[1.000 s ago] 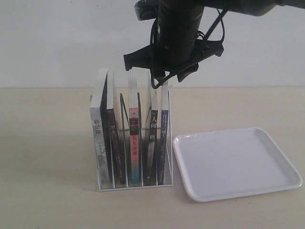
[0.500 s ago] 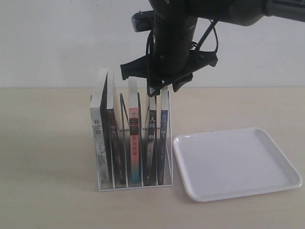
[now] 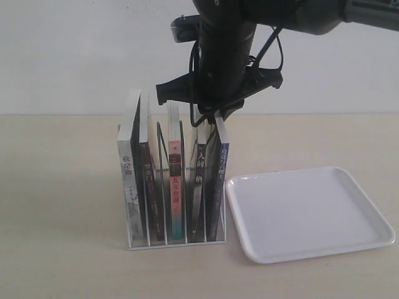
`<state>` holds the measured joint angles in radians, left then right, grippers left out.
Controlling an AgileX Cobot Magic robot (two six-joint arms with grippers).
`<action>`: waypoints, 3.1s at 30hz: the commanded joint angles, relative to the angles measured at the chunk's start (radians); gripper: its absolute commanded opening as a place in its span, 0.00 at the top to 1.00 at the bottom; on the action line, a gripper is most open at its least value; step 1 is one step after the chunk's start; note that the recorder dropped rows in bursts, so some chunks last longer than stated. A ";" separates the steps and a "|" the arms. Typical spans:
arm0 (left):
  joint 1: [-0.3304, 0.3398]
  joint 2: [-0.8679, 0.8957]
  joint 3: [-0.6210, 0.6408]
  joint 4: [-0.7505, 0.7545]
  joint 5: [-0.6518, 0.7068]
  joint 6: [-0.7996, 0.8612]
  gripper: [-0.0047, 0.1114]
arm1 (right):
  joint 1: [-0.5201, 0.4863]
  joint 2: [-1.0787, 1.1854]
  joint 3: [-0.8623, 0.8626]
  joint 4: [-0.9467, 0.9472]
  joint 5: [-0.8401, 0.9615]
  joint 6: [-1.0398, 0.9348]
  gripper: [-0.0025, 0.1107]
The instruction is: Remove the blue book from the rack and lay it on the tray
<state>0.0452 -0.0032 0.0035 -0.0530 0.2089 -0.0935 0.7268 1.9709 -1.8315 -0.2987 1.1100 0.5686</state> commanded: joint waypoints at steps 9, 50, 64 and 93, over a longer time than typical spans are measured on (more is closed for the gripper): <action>0.003 0.003 -0.004 -0.010 -0.009 -0.010 0.92 | -0.008 0.031 0.008 0.006 0.001 -0.022 0.58; 0.003 0.003 -0.004 -0.010 -0.009 -0.010 0.92 | -0.006 -0.049 0.006 0.030 -0.003 0.031 0.98; 0.003 0.003 -0.004 -0.010 -0.009 -0.010 0.92 | 0.023 -0.023 0.006 -0.004 0.003 0.166 0.98; 0.003 0.003 -0.004 -0.010 -0.009 -0.010 0.92 | 0.032 -0.054 0.006 -0.006 0.023 0.141 0.61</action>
<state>0.0452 -0.0032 0.0035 -0.0530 0.2089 -0.0935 0.7586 1.9372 -1.8204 -0.2978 1.1334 0.7263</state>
